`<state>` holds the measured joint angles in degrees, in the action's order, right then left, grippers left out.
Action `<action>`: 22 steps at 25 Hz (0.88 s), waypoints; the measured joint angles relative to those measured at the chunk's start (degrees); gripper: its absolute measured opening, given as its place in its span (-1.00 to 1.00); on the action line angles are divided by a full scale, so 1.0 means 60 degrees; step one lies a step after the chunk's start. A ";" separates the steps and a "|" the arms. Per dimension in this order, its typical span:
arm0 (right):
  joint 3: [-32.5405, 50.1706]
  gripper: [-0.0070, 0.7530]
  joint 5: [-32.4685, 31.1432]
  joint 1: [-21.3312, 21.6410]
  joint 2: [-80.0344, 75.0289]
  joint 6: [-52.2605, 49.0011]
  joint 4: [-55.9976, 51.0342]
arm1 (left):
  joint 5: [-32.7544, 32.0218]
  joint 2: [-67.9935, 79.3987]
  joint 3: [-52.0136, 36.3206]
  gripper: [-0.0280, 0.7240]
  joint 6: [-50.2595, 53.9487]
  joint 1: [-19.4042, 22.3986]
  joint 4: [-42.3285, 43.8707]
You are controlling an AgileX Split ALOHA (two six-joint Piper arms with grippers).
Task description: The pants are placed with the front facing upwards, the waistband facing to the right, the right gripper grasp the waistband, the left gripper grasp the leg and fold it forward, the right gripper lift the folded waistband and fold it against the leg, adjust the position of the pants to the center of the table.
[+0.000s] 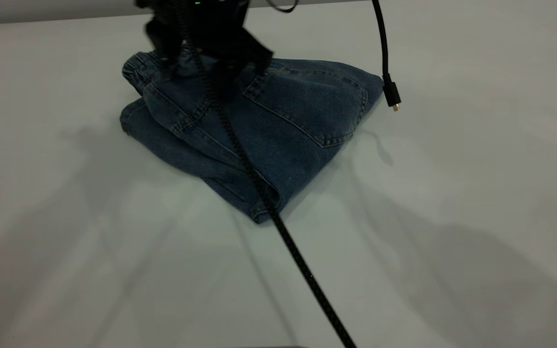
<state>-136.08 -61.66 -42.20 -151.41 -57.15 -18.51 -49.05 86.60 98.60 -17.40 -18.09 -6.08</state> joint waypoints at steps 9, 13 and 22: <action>-0.0095 0.28 0.0154 0.0001 0.0000 0.1169 -0.1311 | 0.0033 0.0000 0.0000 0.02 0.0000 0.0000 0.0000; -0.0095 0.28 0.0099 0.0088 0.0000 0.0581 -0.0874 | 0.0033 0.0000 0.0000 0.02 0.0000 0.0000 0.0000; -0.0095 0.28 0.0107 0.0468 0.0000 -0.1113 0.0892 | 0.0033 0.0000 0.0000 0.02 0.0000 0.0000 0.0000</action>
<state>-136.65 -61.02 -39.39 -151.41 -63.82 -13.15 -48.85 86.60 98.60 -17.40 -18.09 -6.08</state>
